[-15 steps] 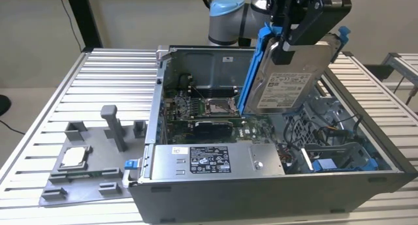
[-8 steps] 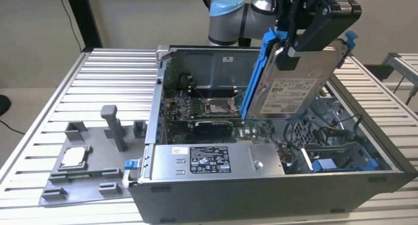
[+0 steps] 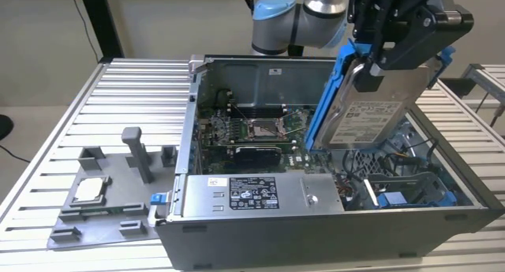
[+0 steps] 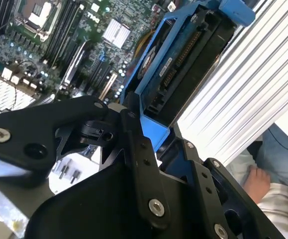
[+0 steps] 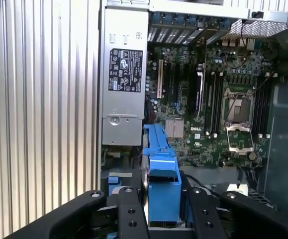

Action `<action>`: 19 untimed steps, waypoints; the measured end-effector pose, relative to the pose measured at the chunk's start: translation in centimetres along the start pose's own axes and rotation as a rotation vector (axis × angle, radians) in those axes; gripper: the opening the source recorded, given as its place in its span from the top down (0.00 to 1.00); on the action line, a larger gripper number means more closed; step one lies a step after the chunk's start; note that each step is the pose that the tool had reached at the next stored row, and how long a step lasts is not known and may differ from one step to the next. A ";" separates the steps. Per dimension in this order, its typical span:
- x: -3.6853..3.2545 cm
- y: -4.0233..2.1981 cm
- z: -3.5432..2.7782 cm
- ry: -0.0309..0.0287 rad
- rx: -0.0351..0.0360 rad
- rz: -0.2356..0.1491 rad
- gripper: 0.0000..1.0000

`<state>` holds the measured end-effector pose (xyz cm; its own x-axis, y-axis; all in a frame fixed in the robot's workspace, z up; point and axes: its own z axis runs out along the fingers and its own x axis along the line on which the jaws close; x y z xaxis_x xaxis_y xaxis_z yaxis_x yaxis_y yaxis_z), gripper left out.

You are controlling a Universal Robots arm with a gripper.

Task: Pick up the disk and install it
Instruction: 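Pick up the disk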

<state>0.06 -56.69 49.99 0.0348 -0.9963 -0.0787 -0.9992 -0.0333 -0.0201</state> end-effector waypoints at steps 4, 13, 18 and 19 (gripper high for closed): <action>0.79 -1.42 -0.02 0.0000 0.0000 0.000 1.00; 2.65 -4.40 -0.08 0.0000 0.0000 0.000 1.00; 3.61 -6.01 -0.06 0.0001 0.0000 0.000 1.00; 3.72 -6.16 -0.03 0.0000 -0.0001 0.000 1.00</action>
<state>6.35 -60.19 49.85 0.0348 -0.9963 -0.0787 -0.9992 -0.0333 -0.0200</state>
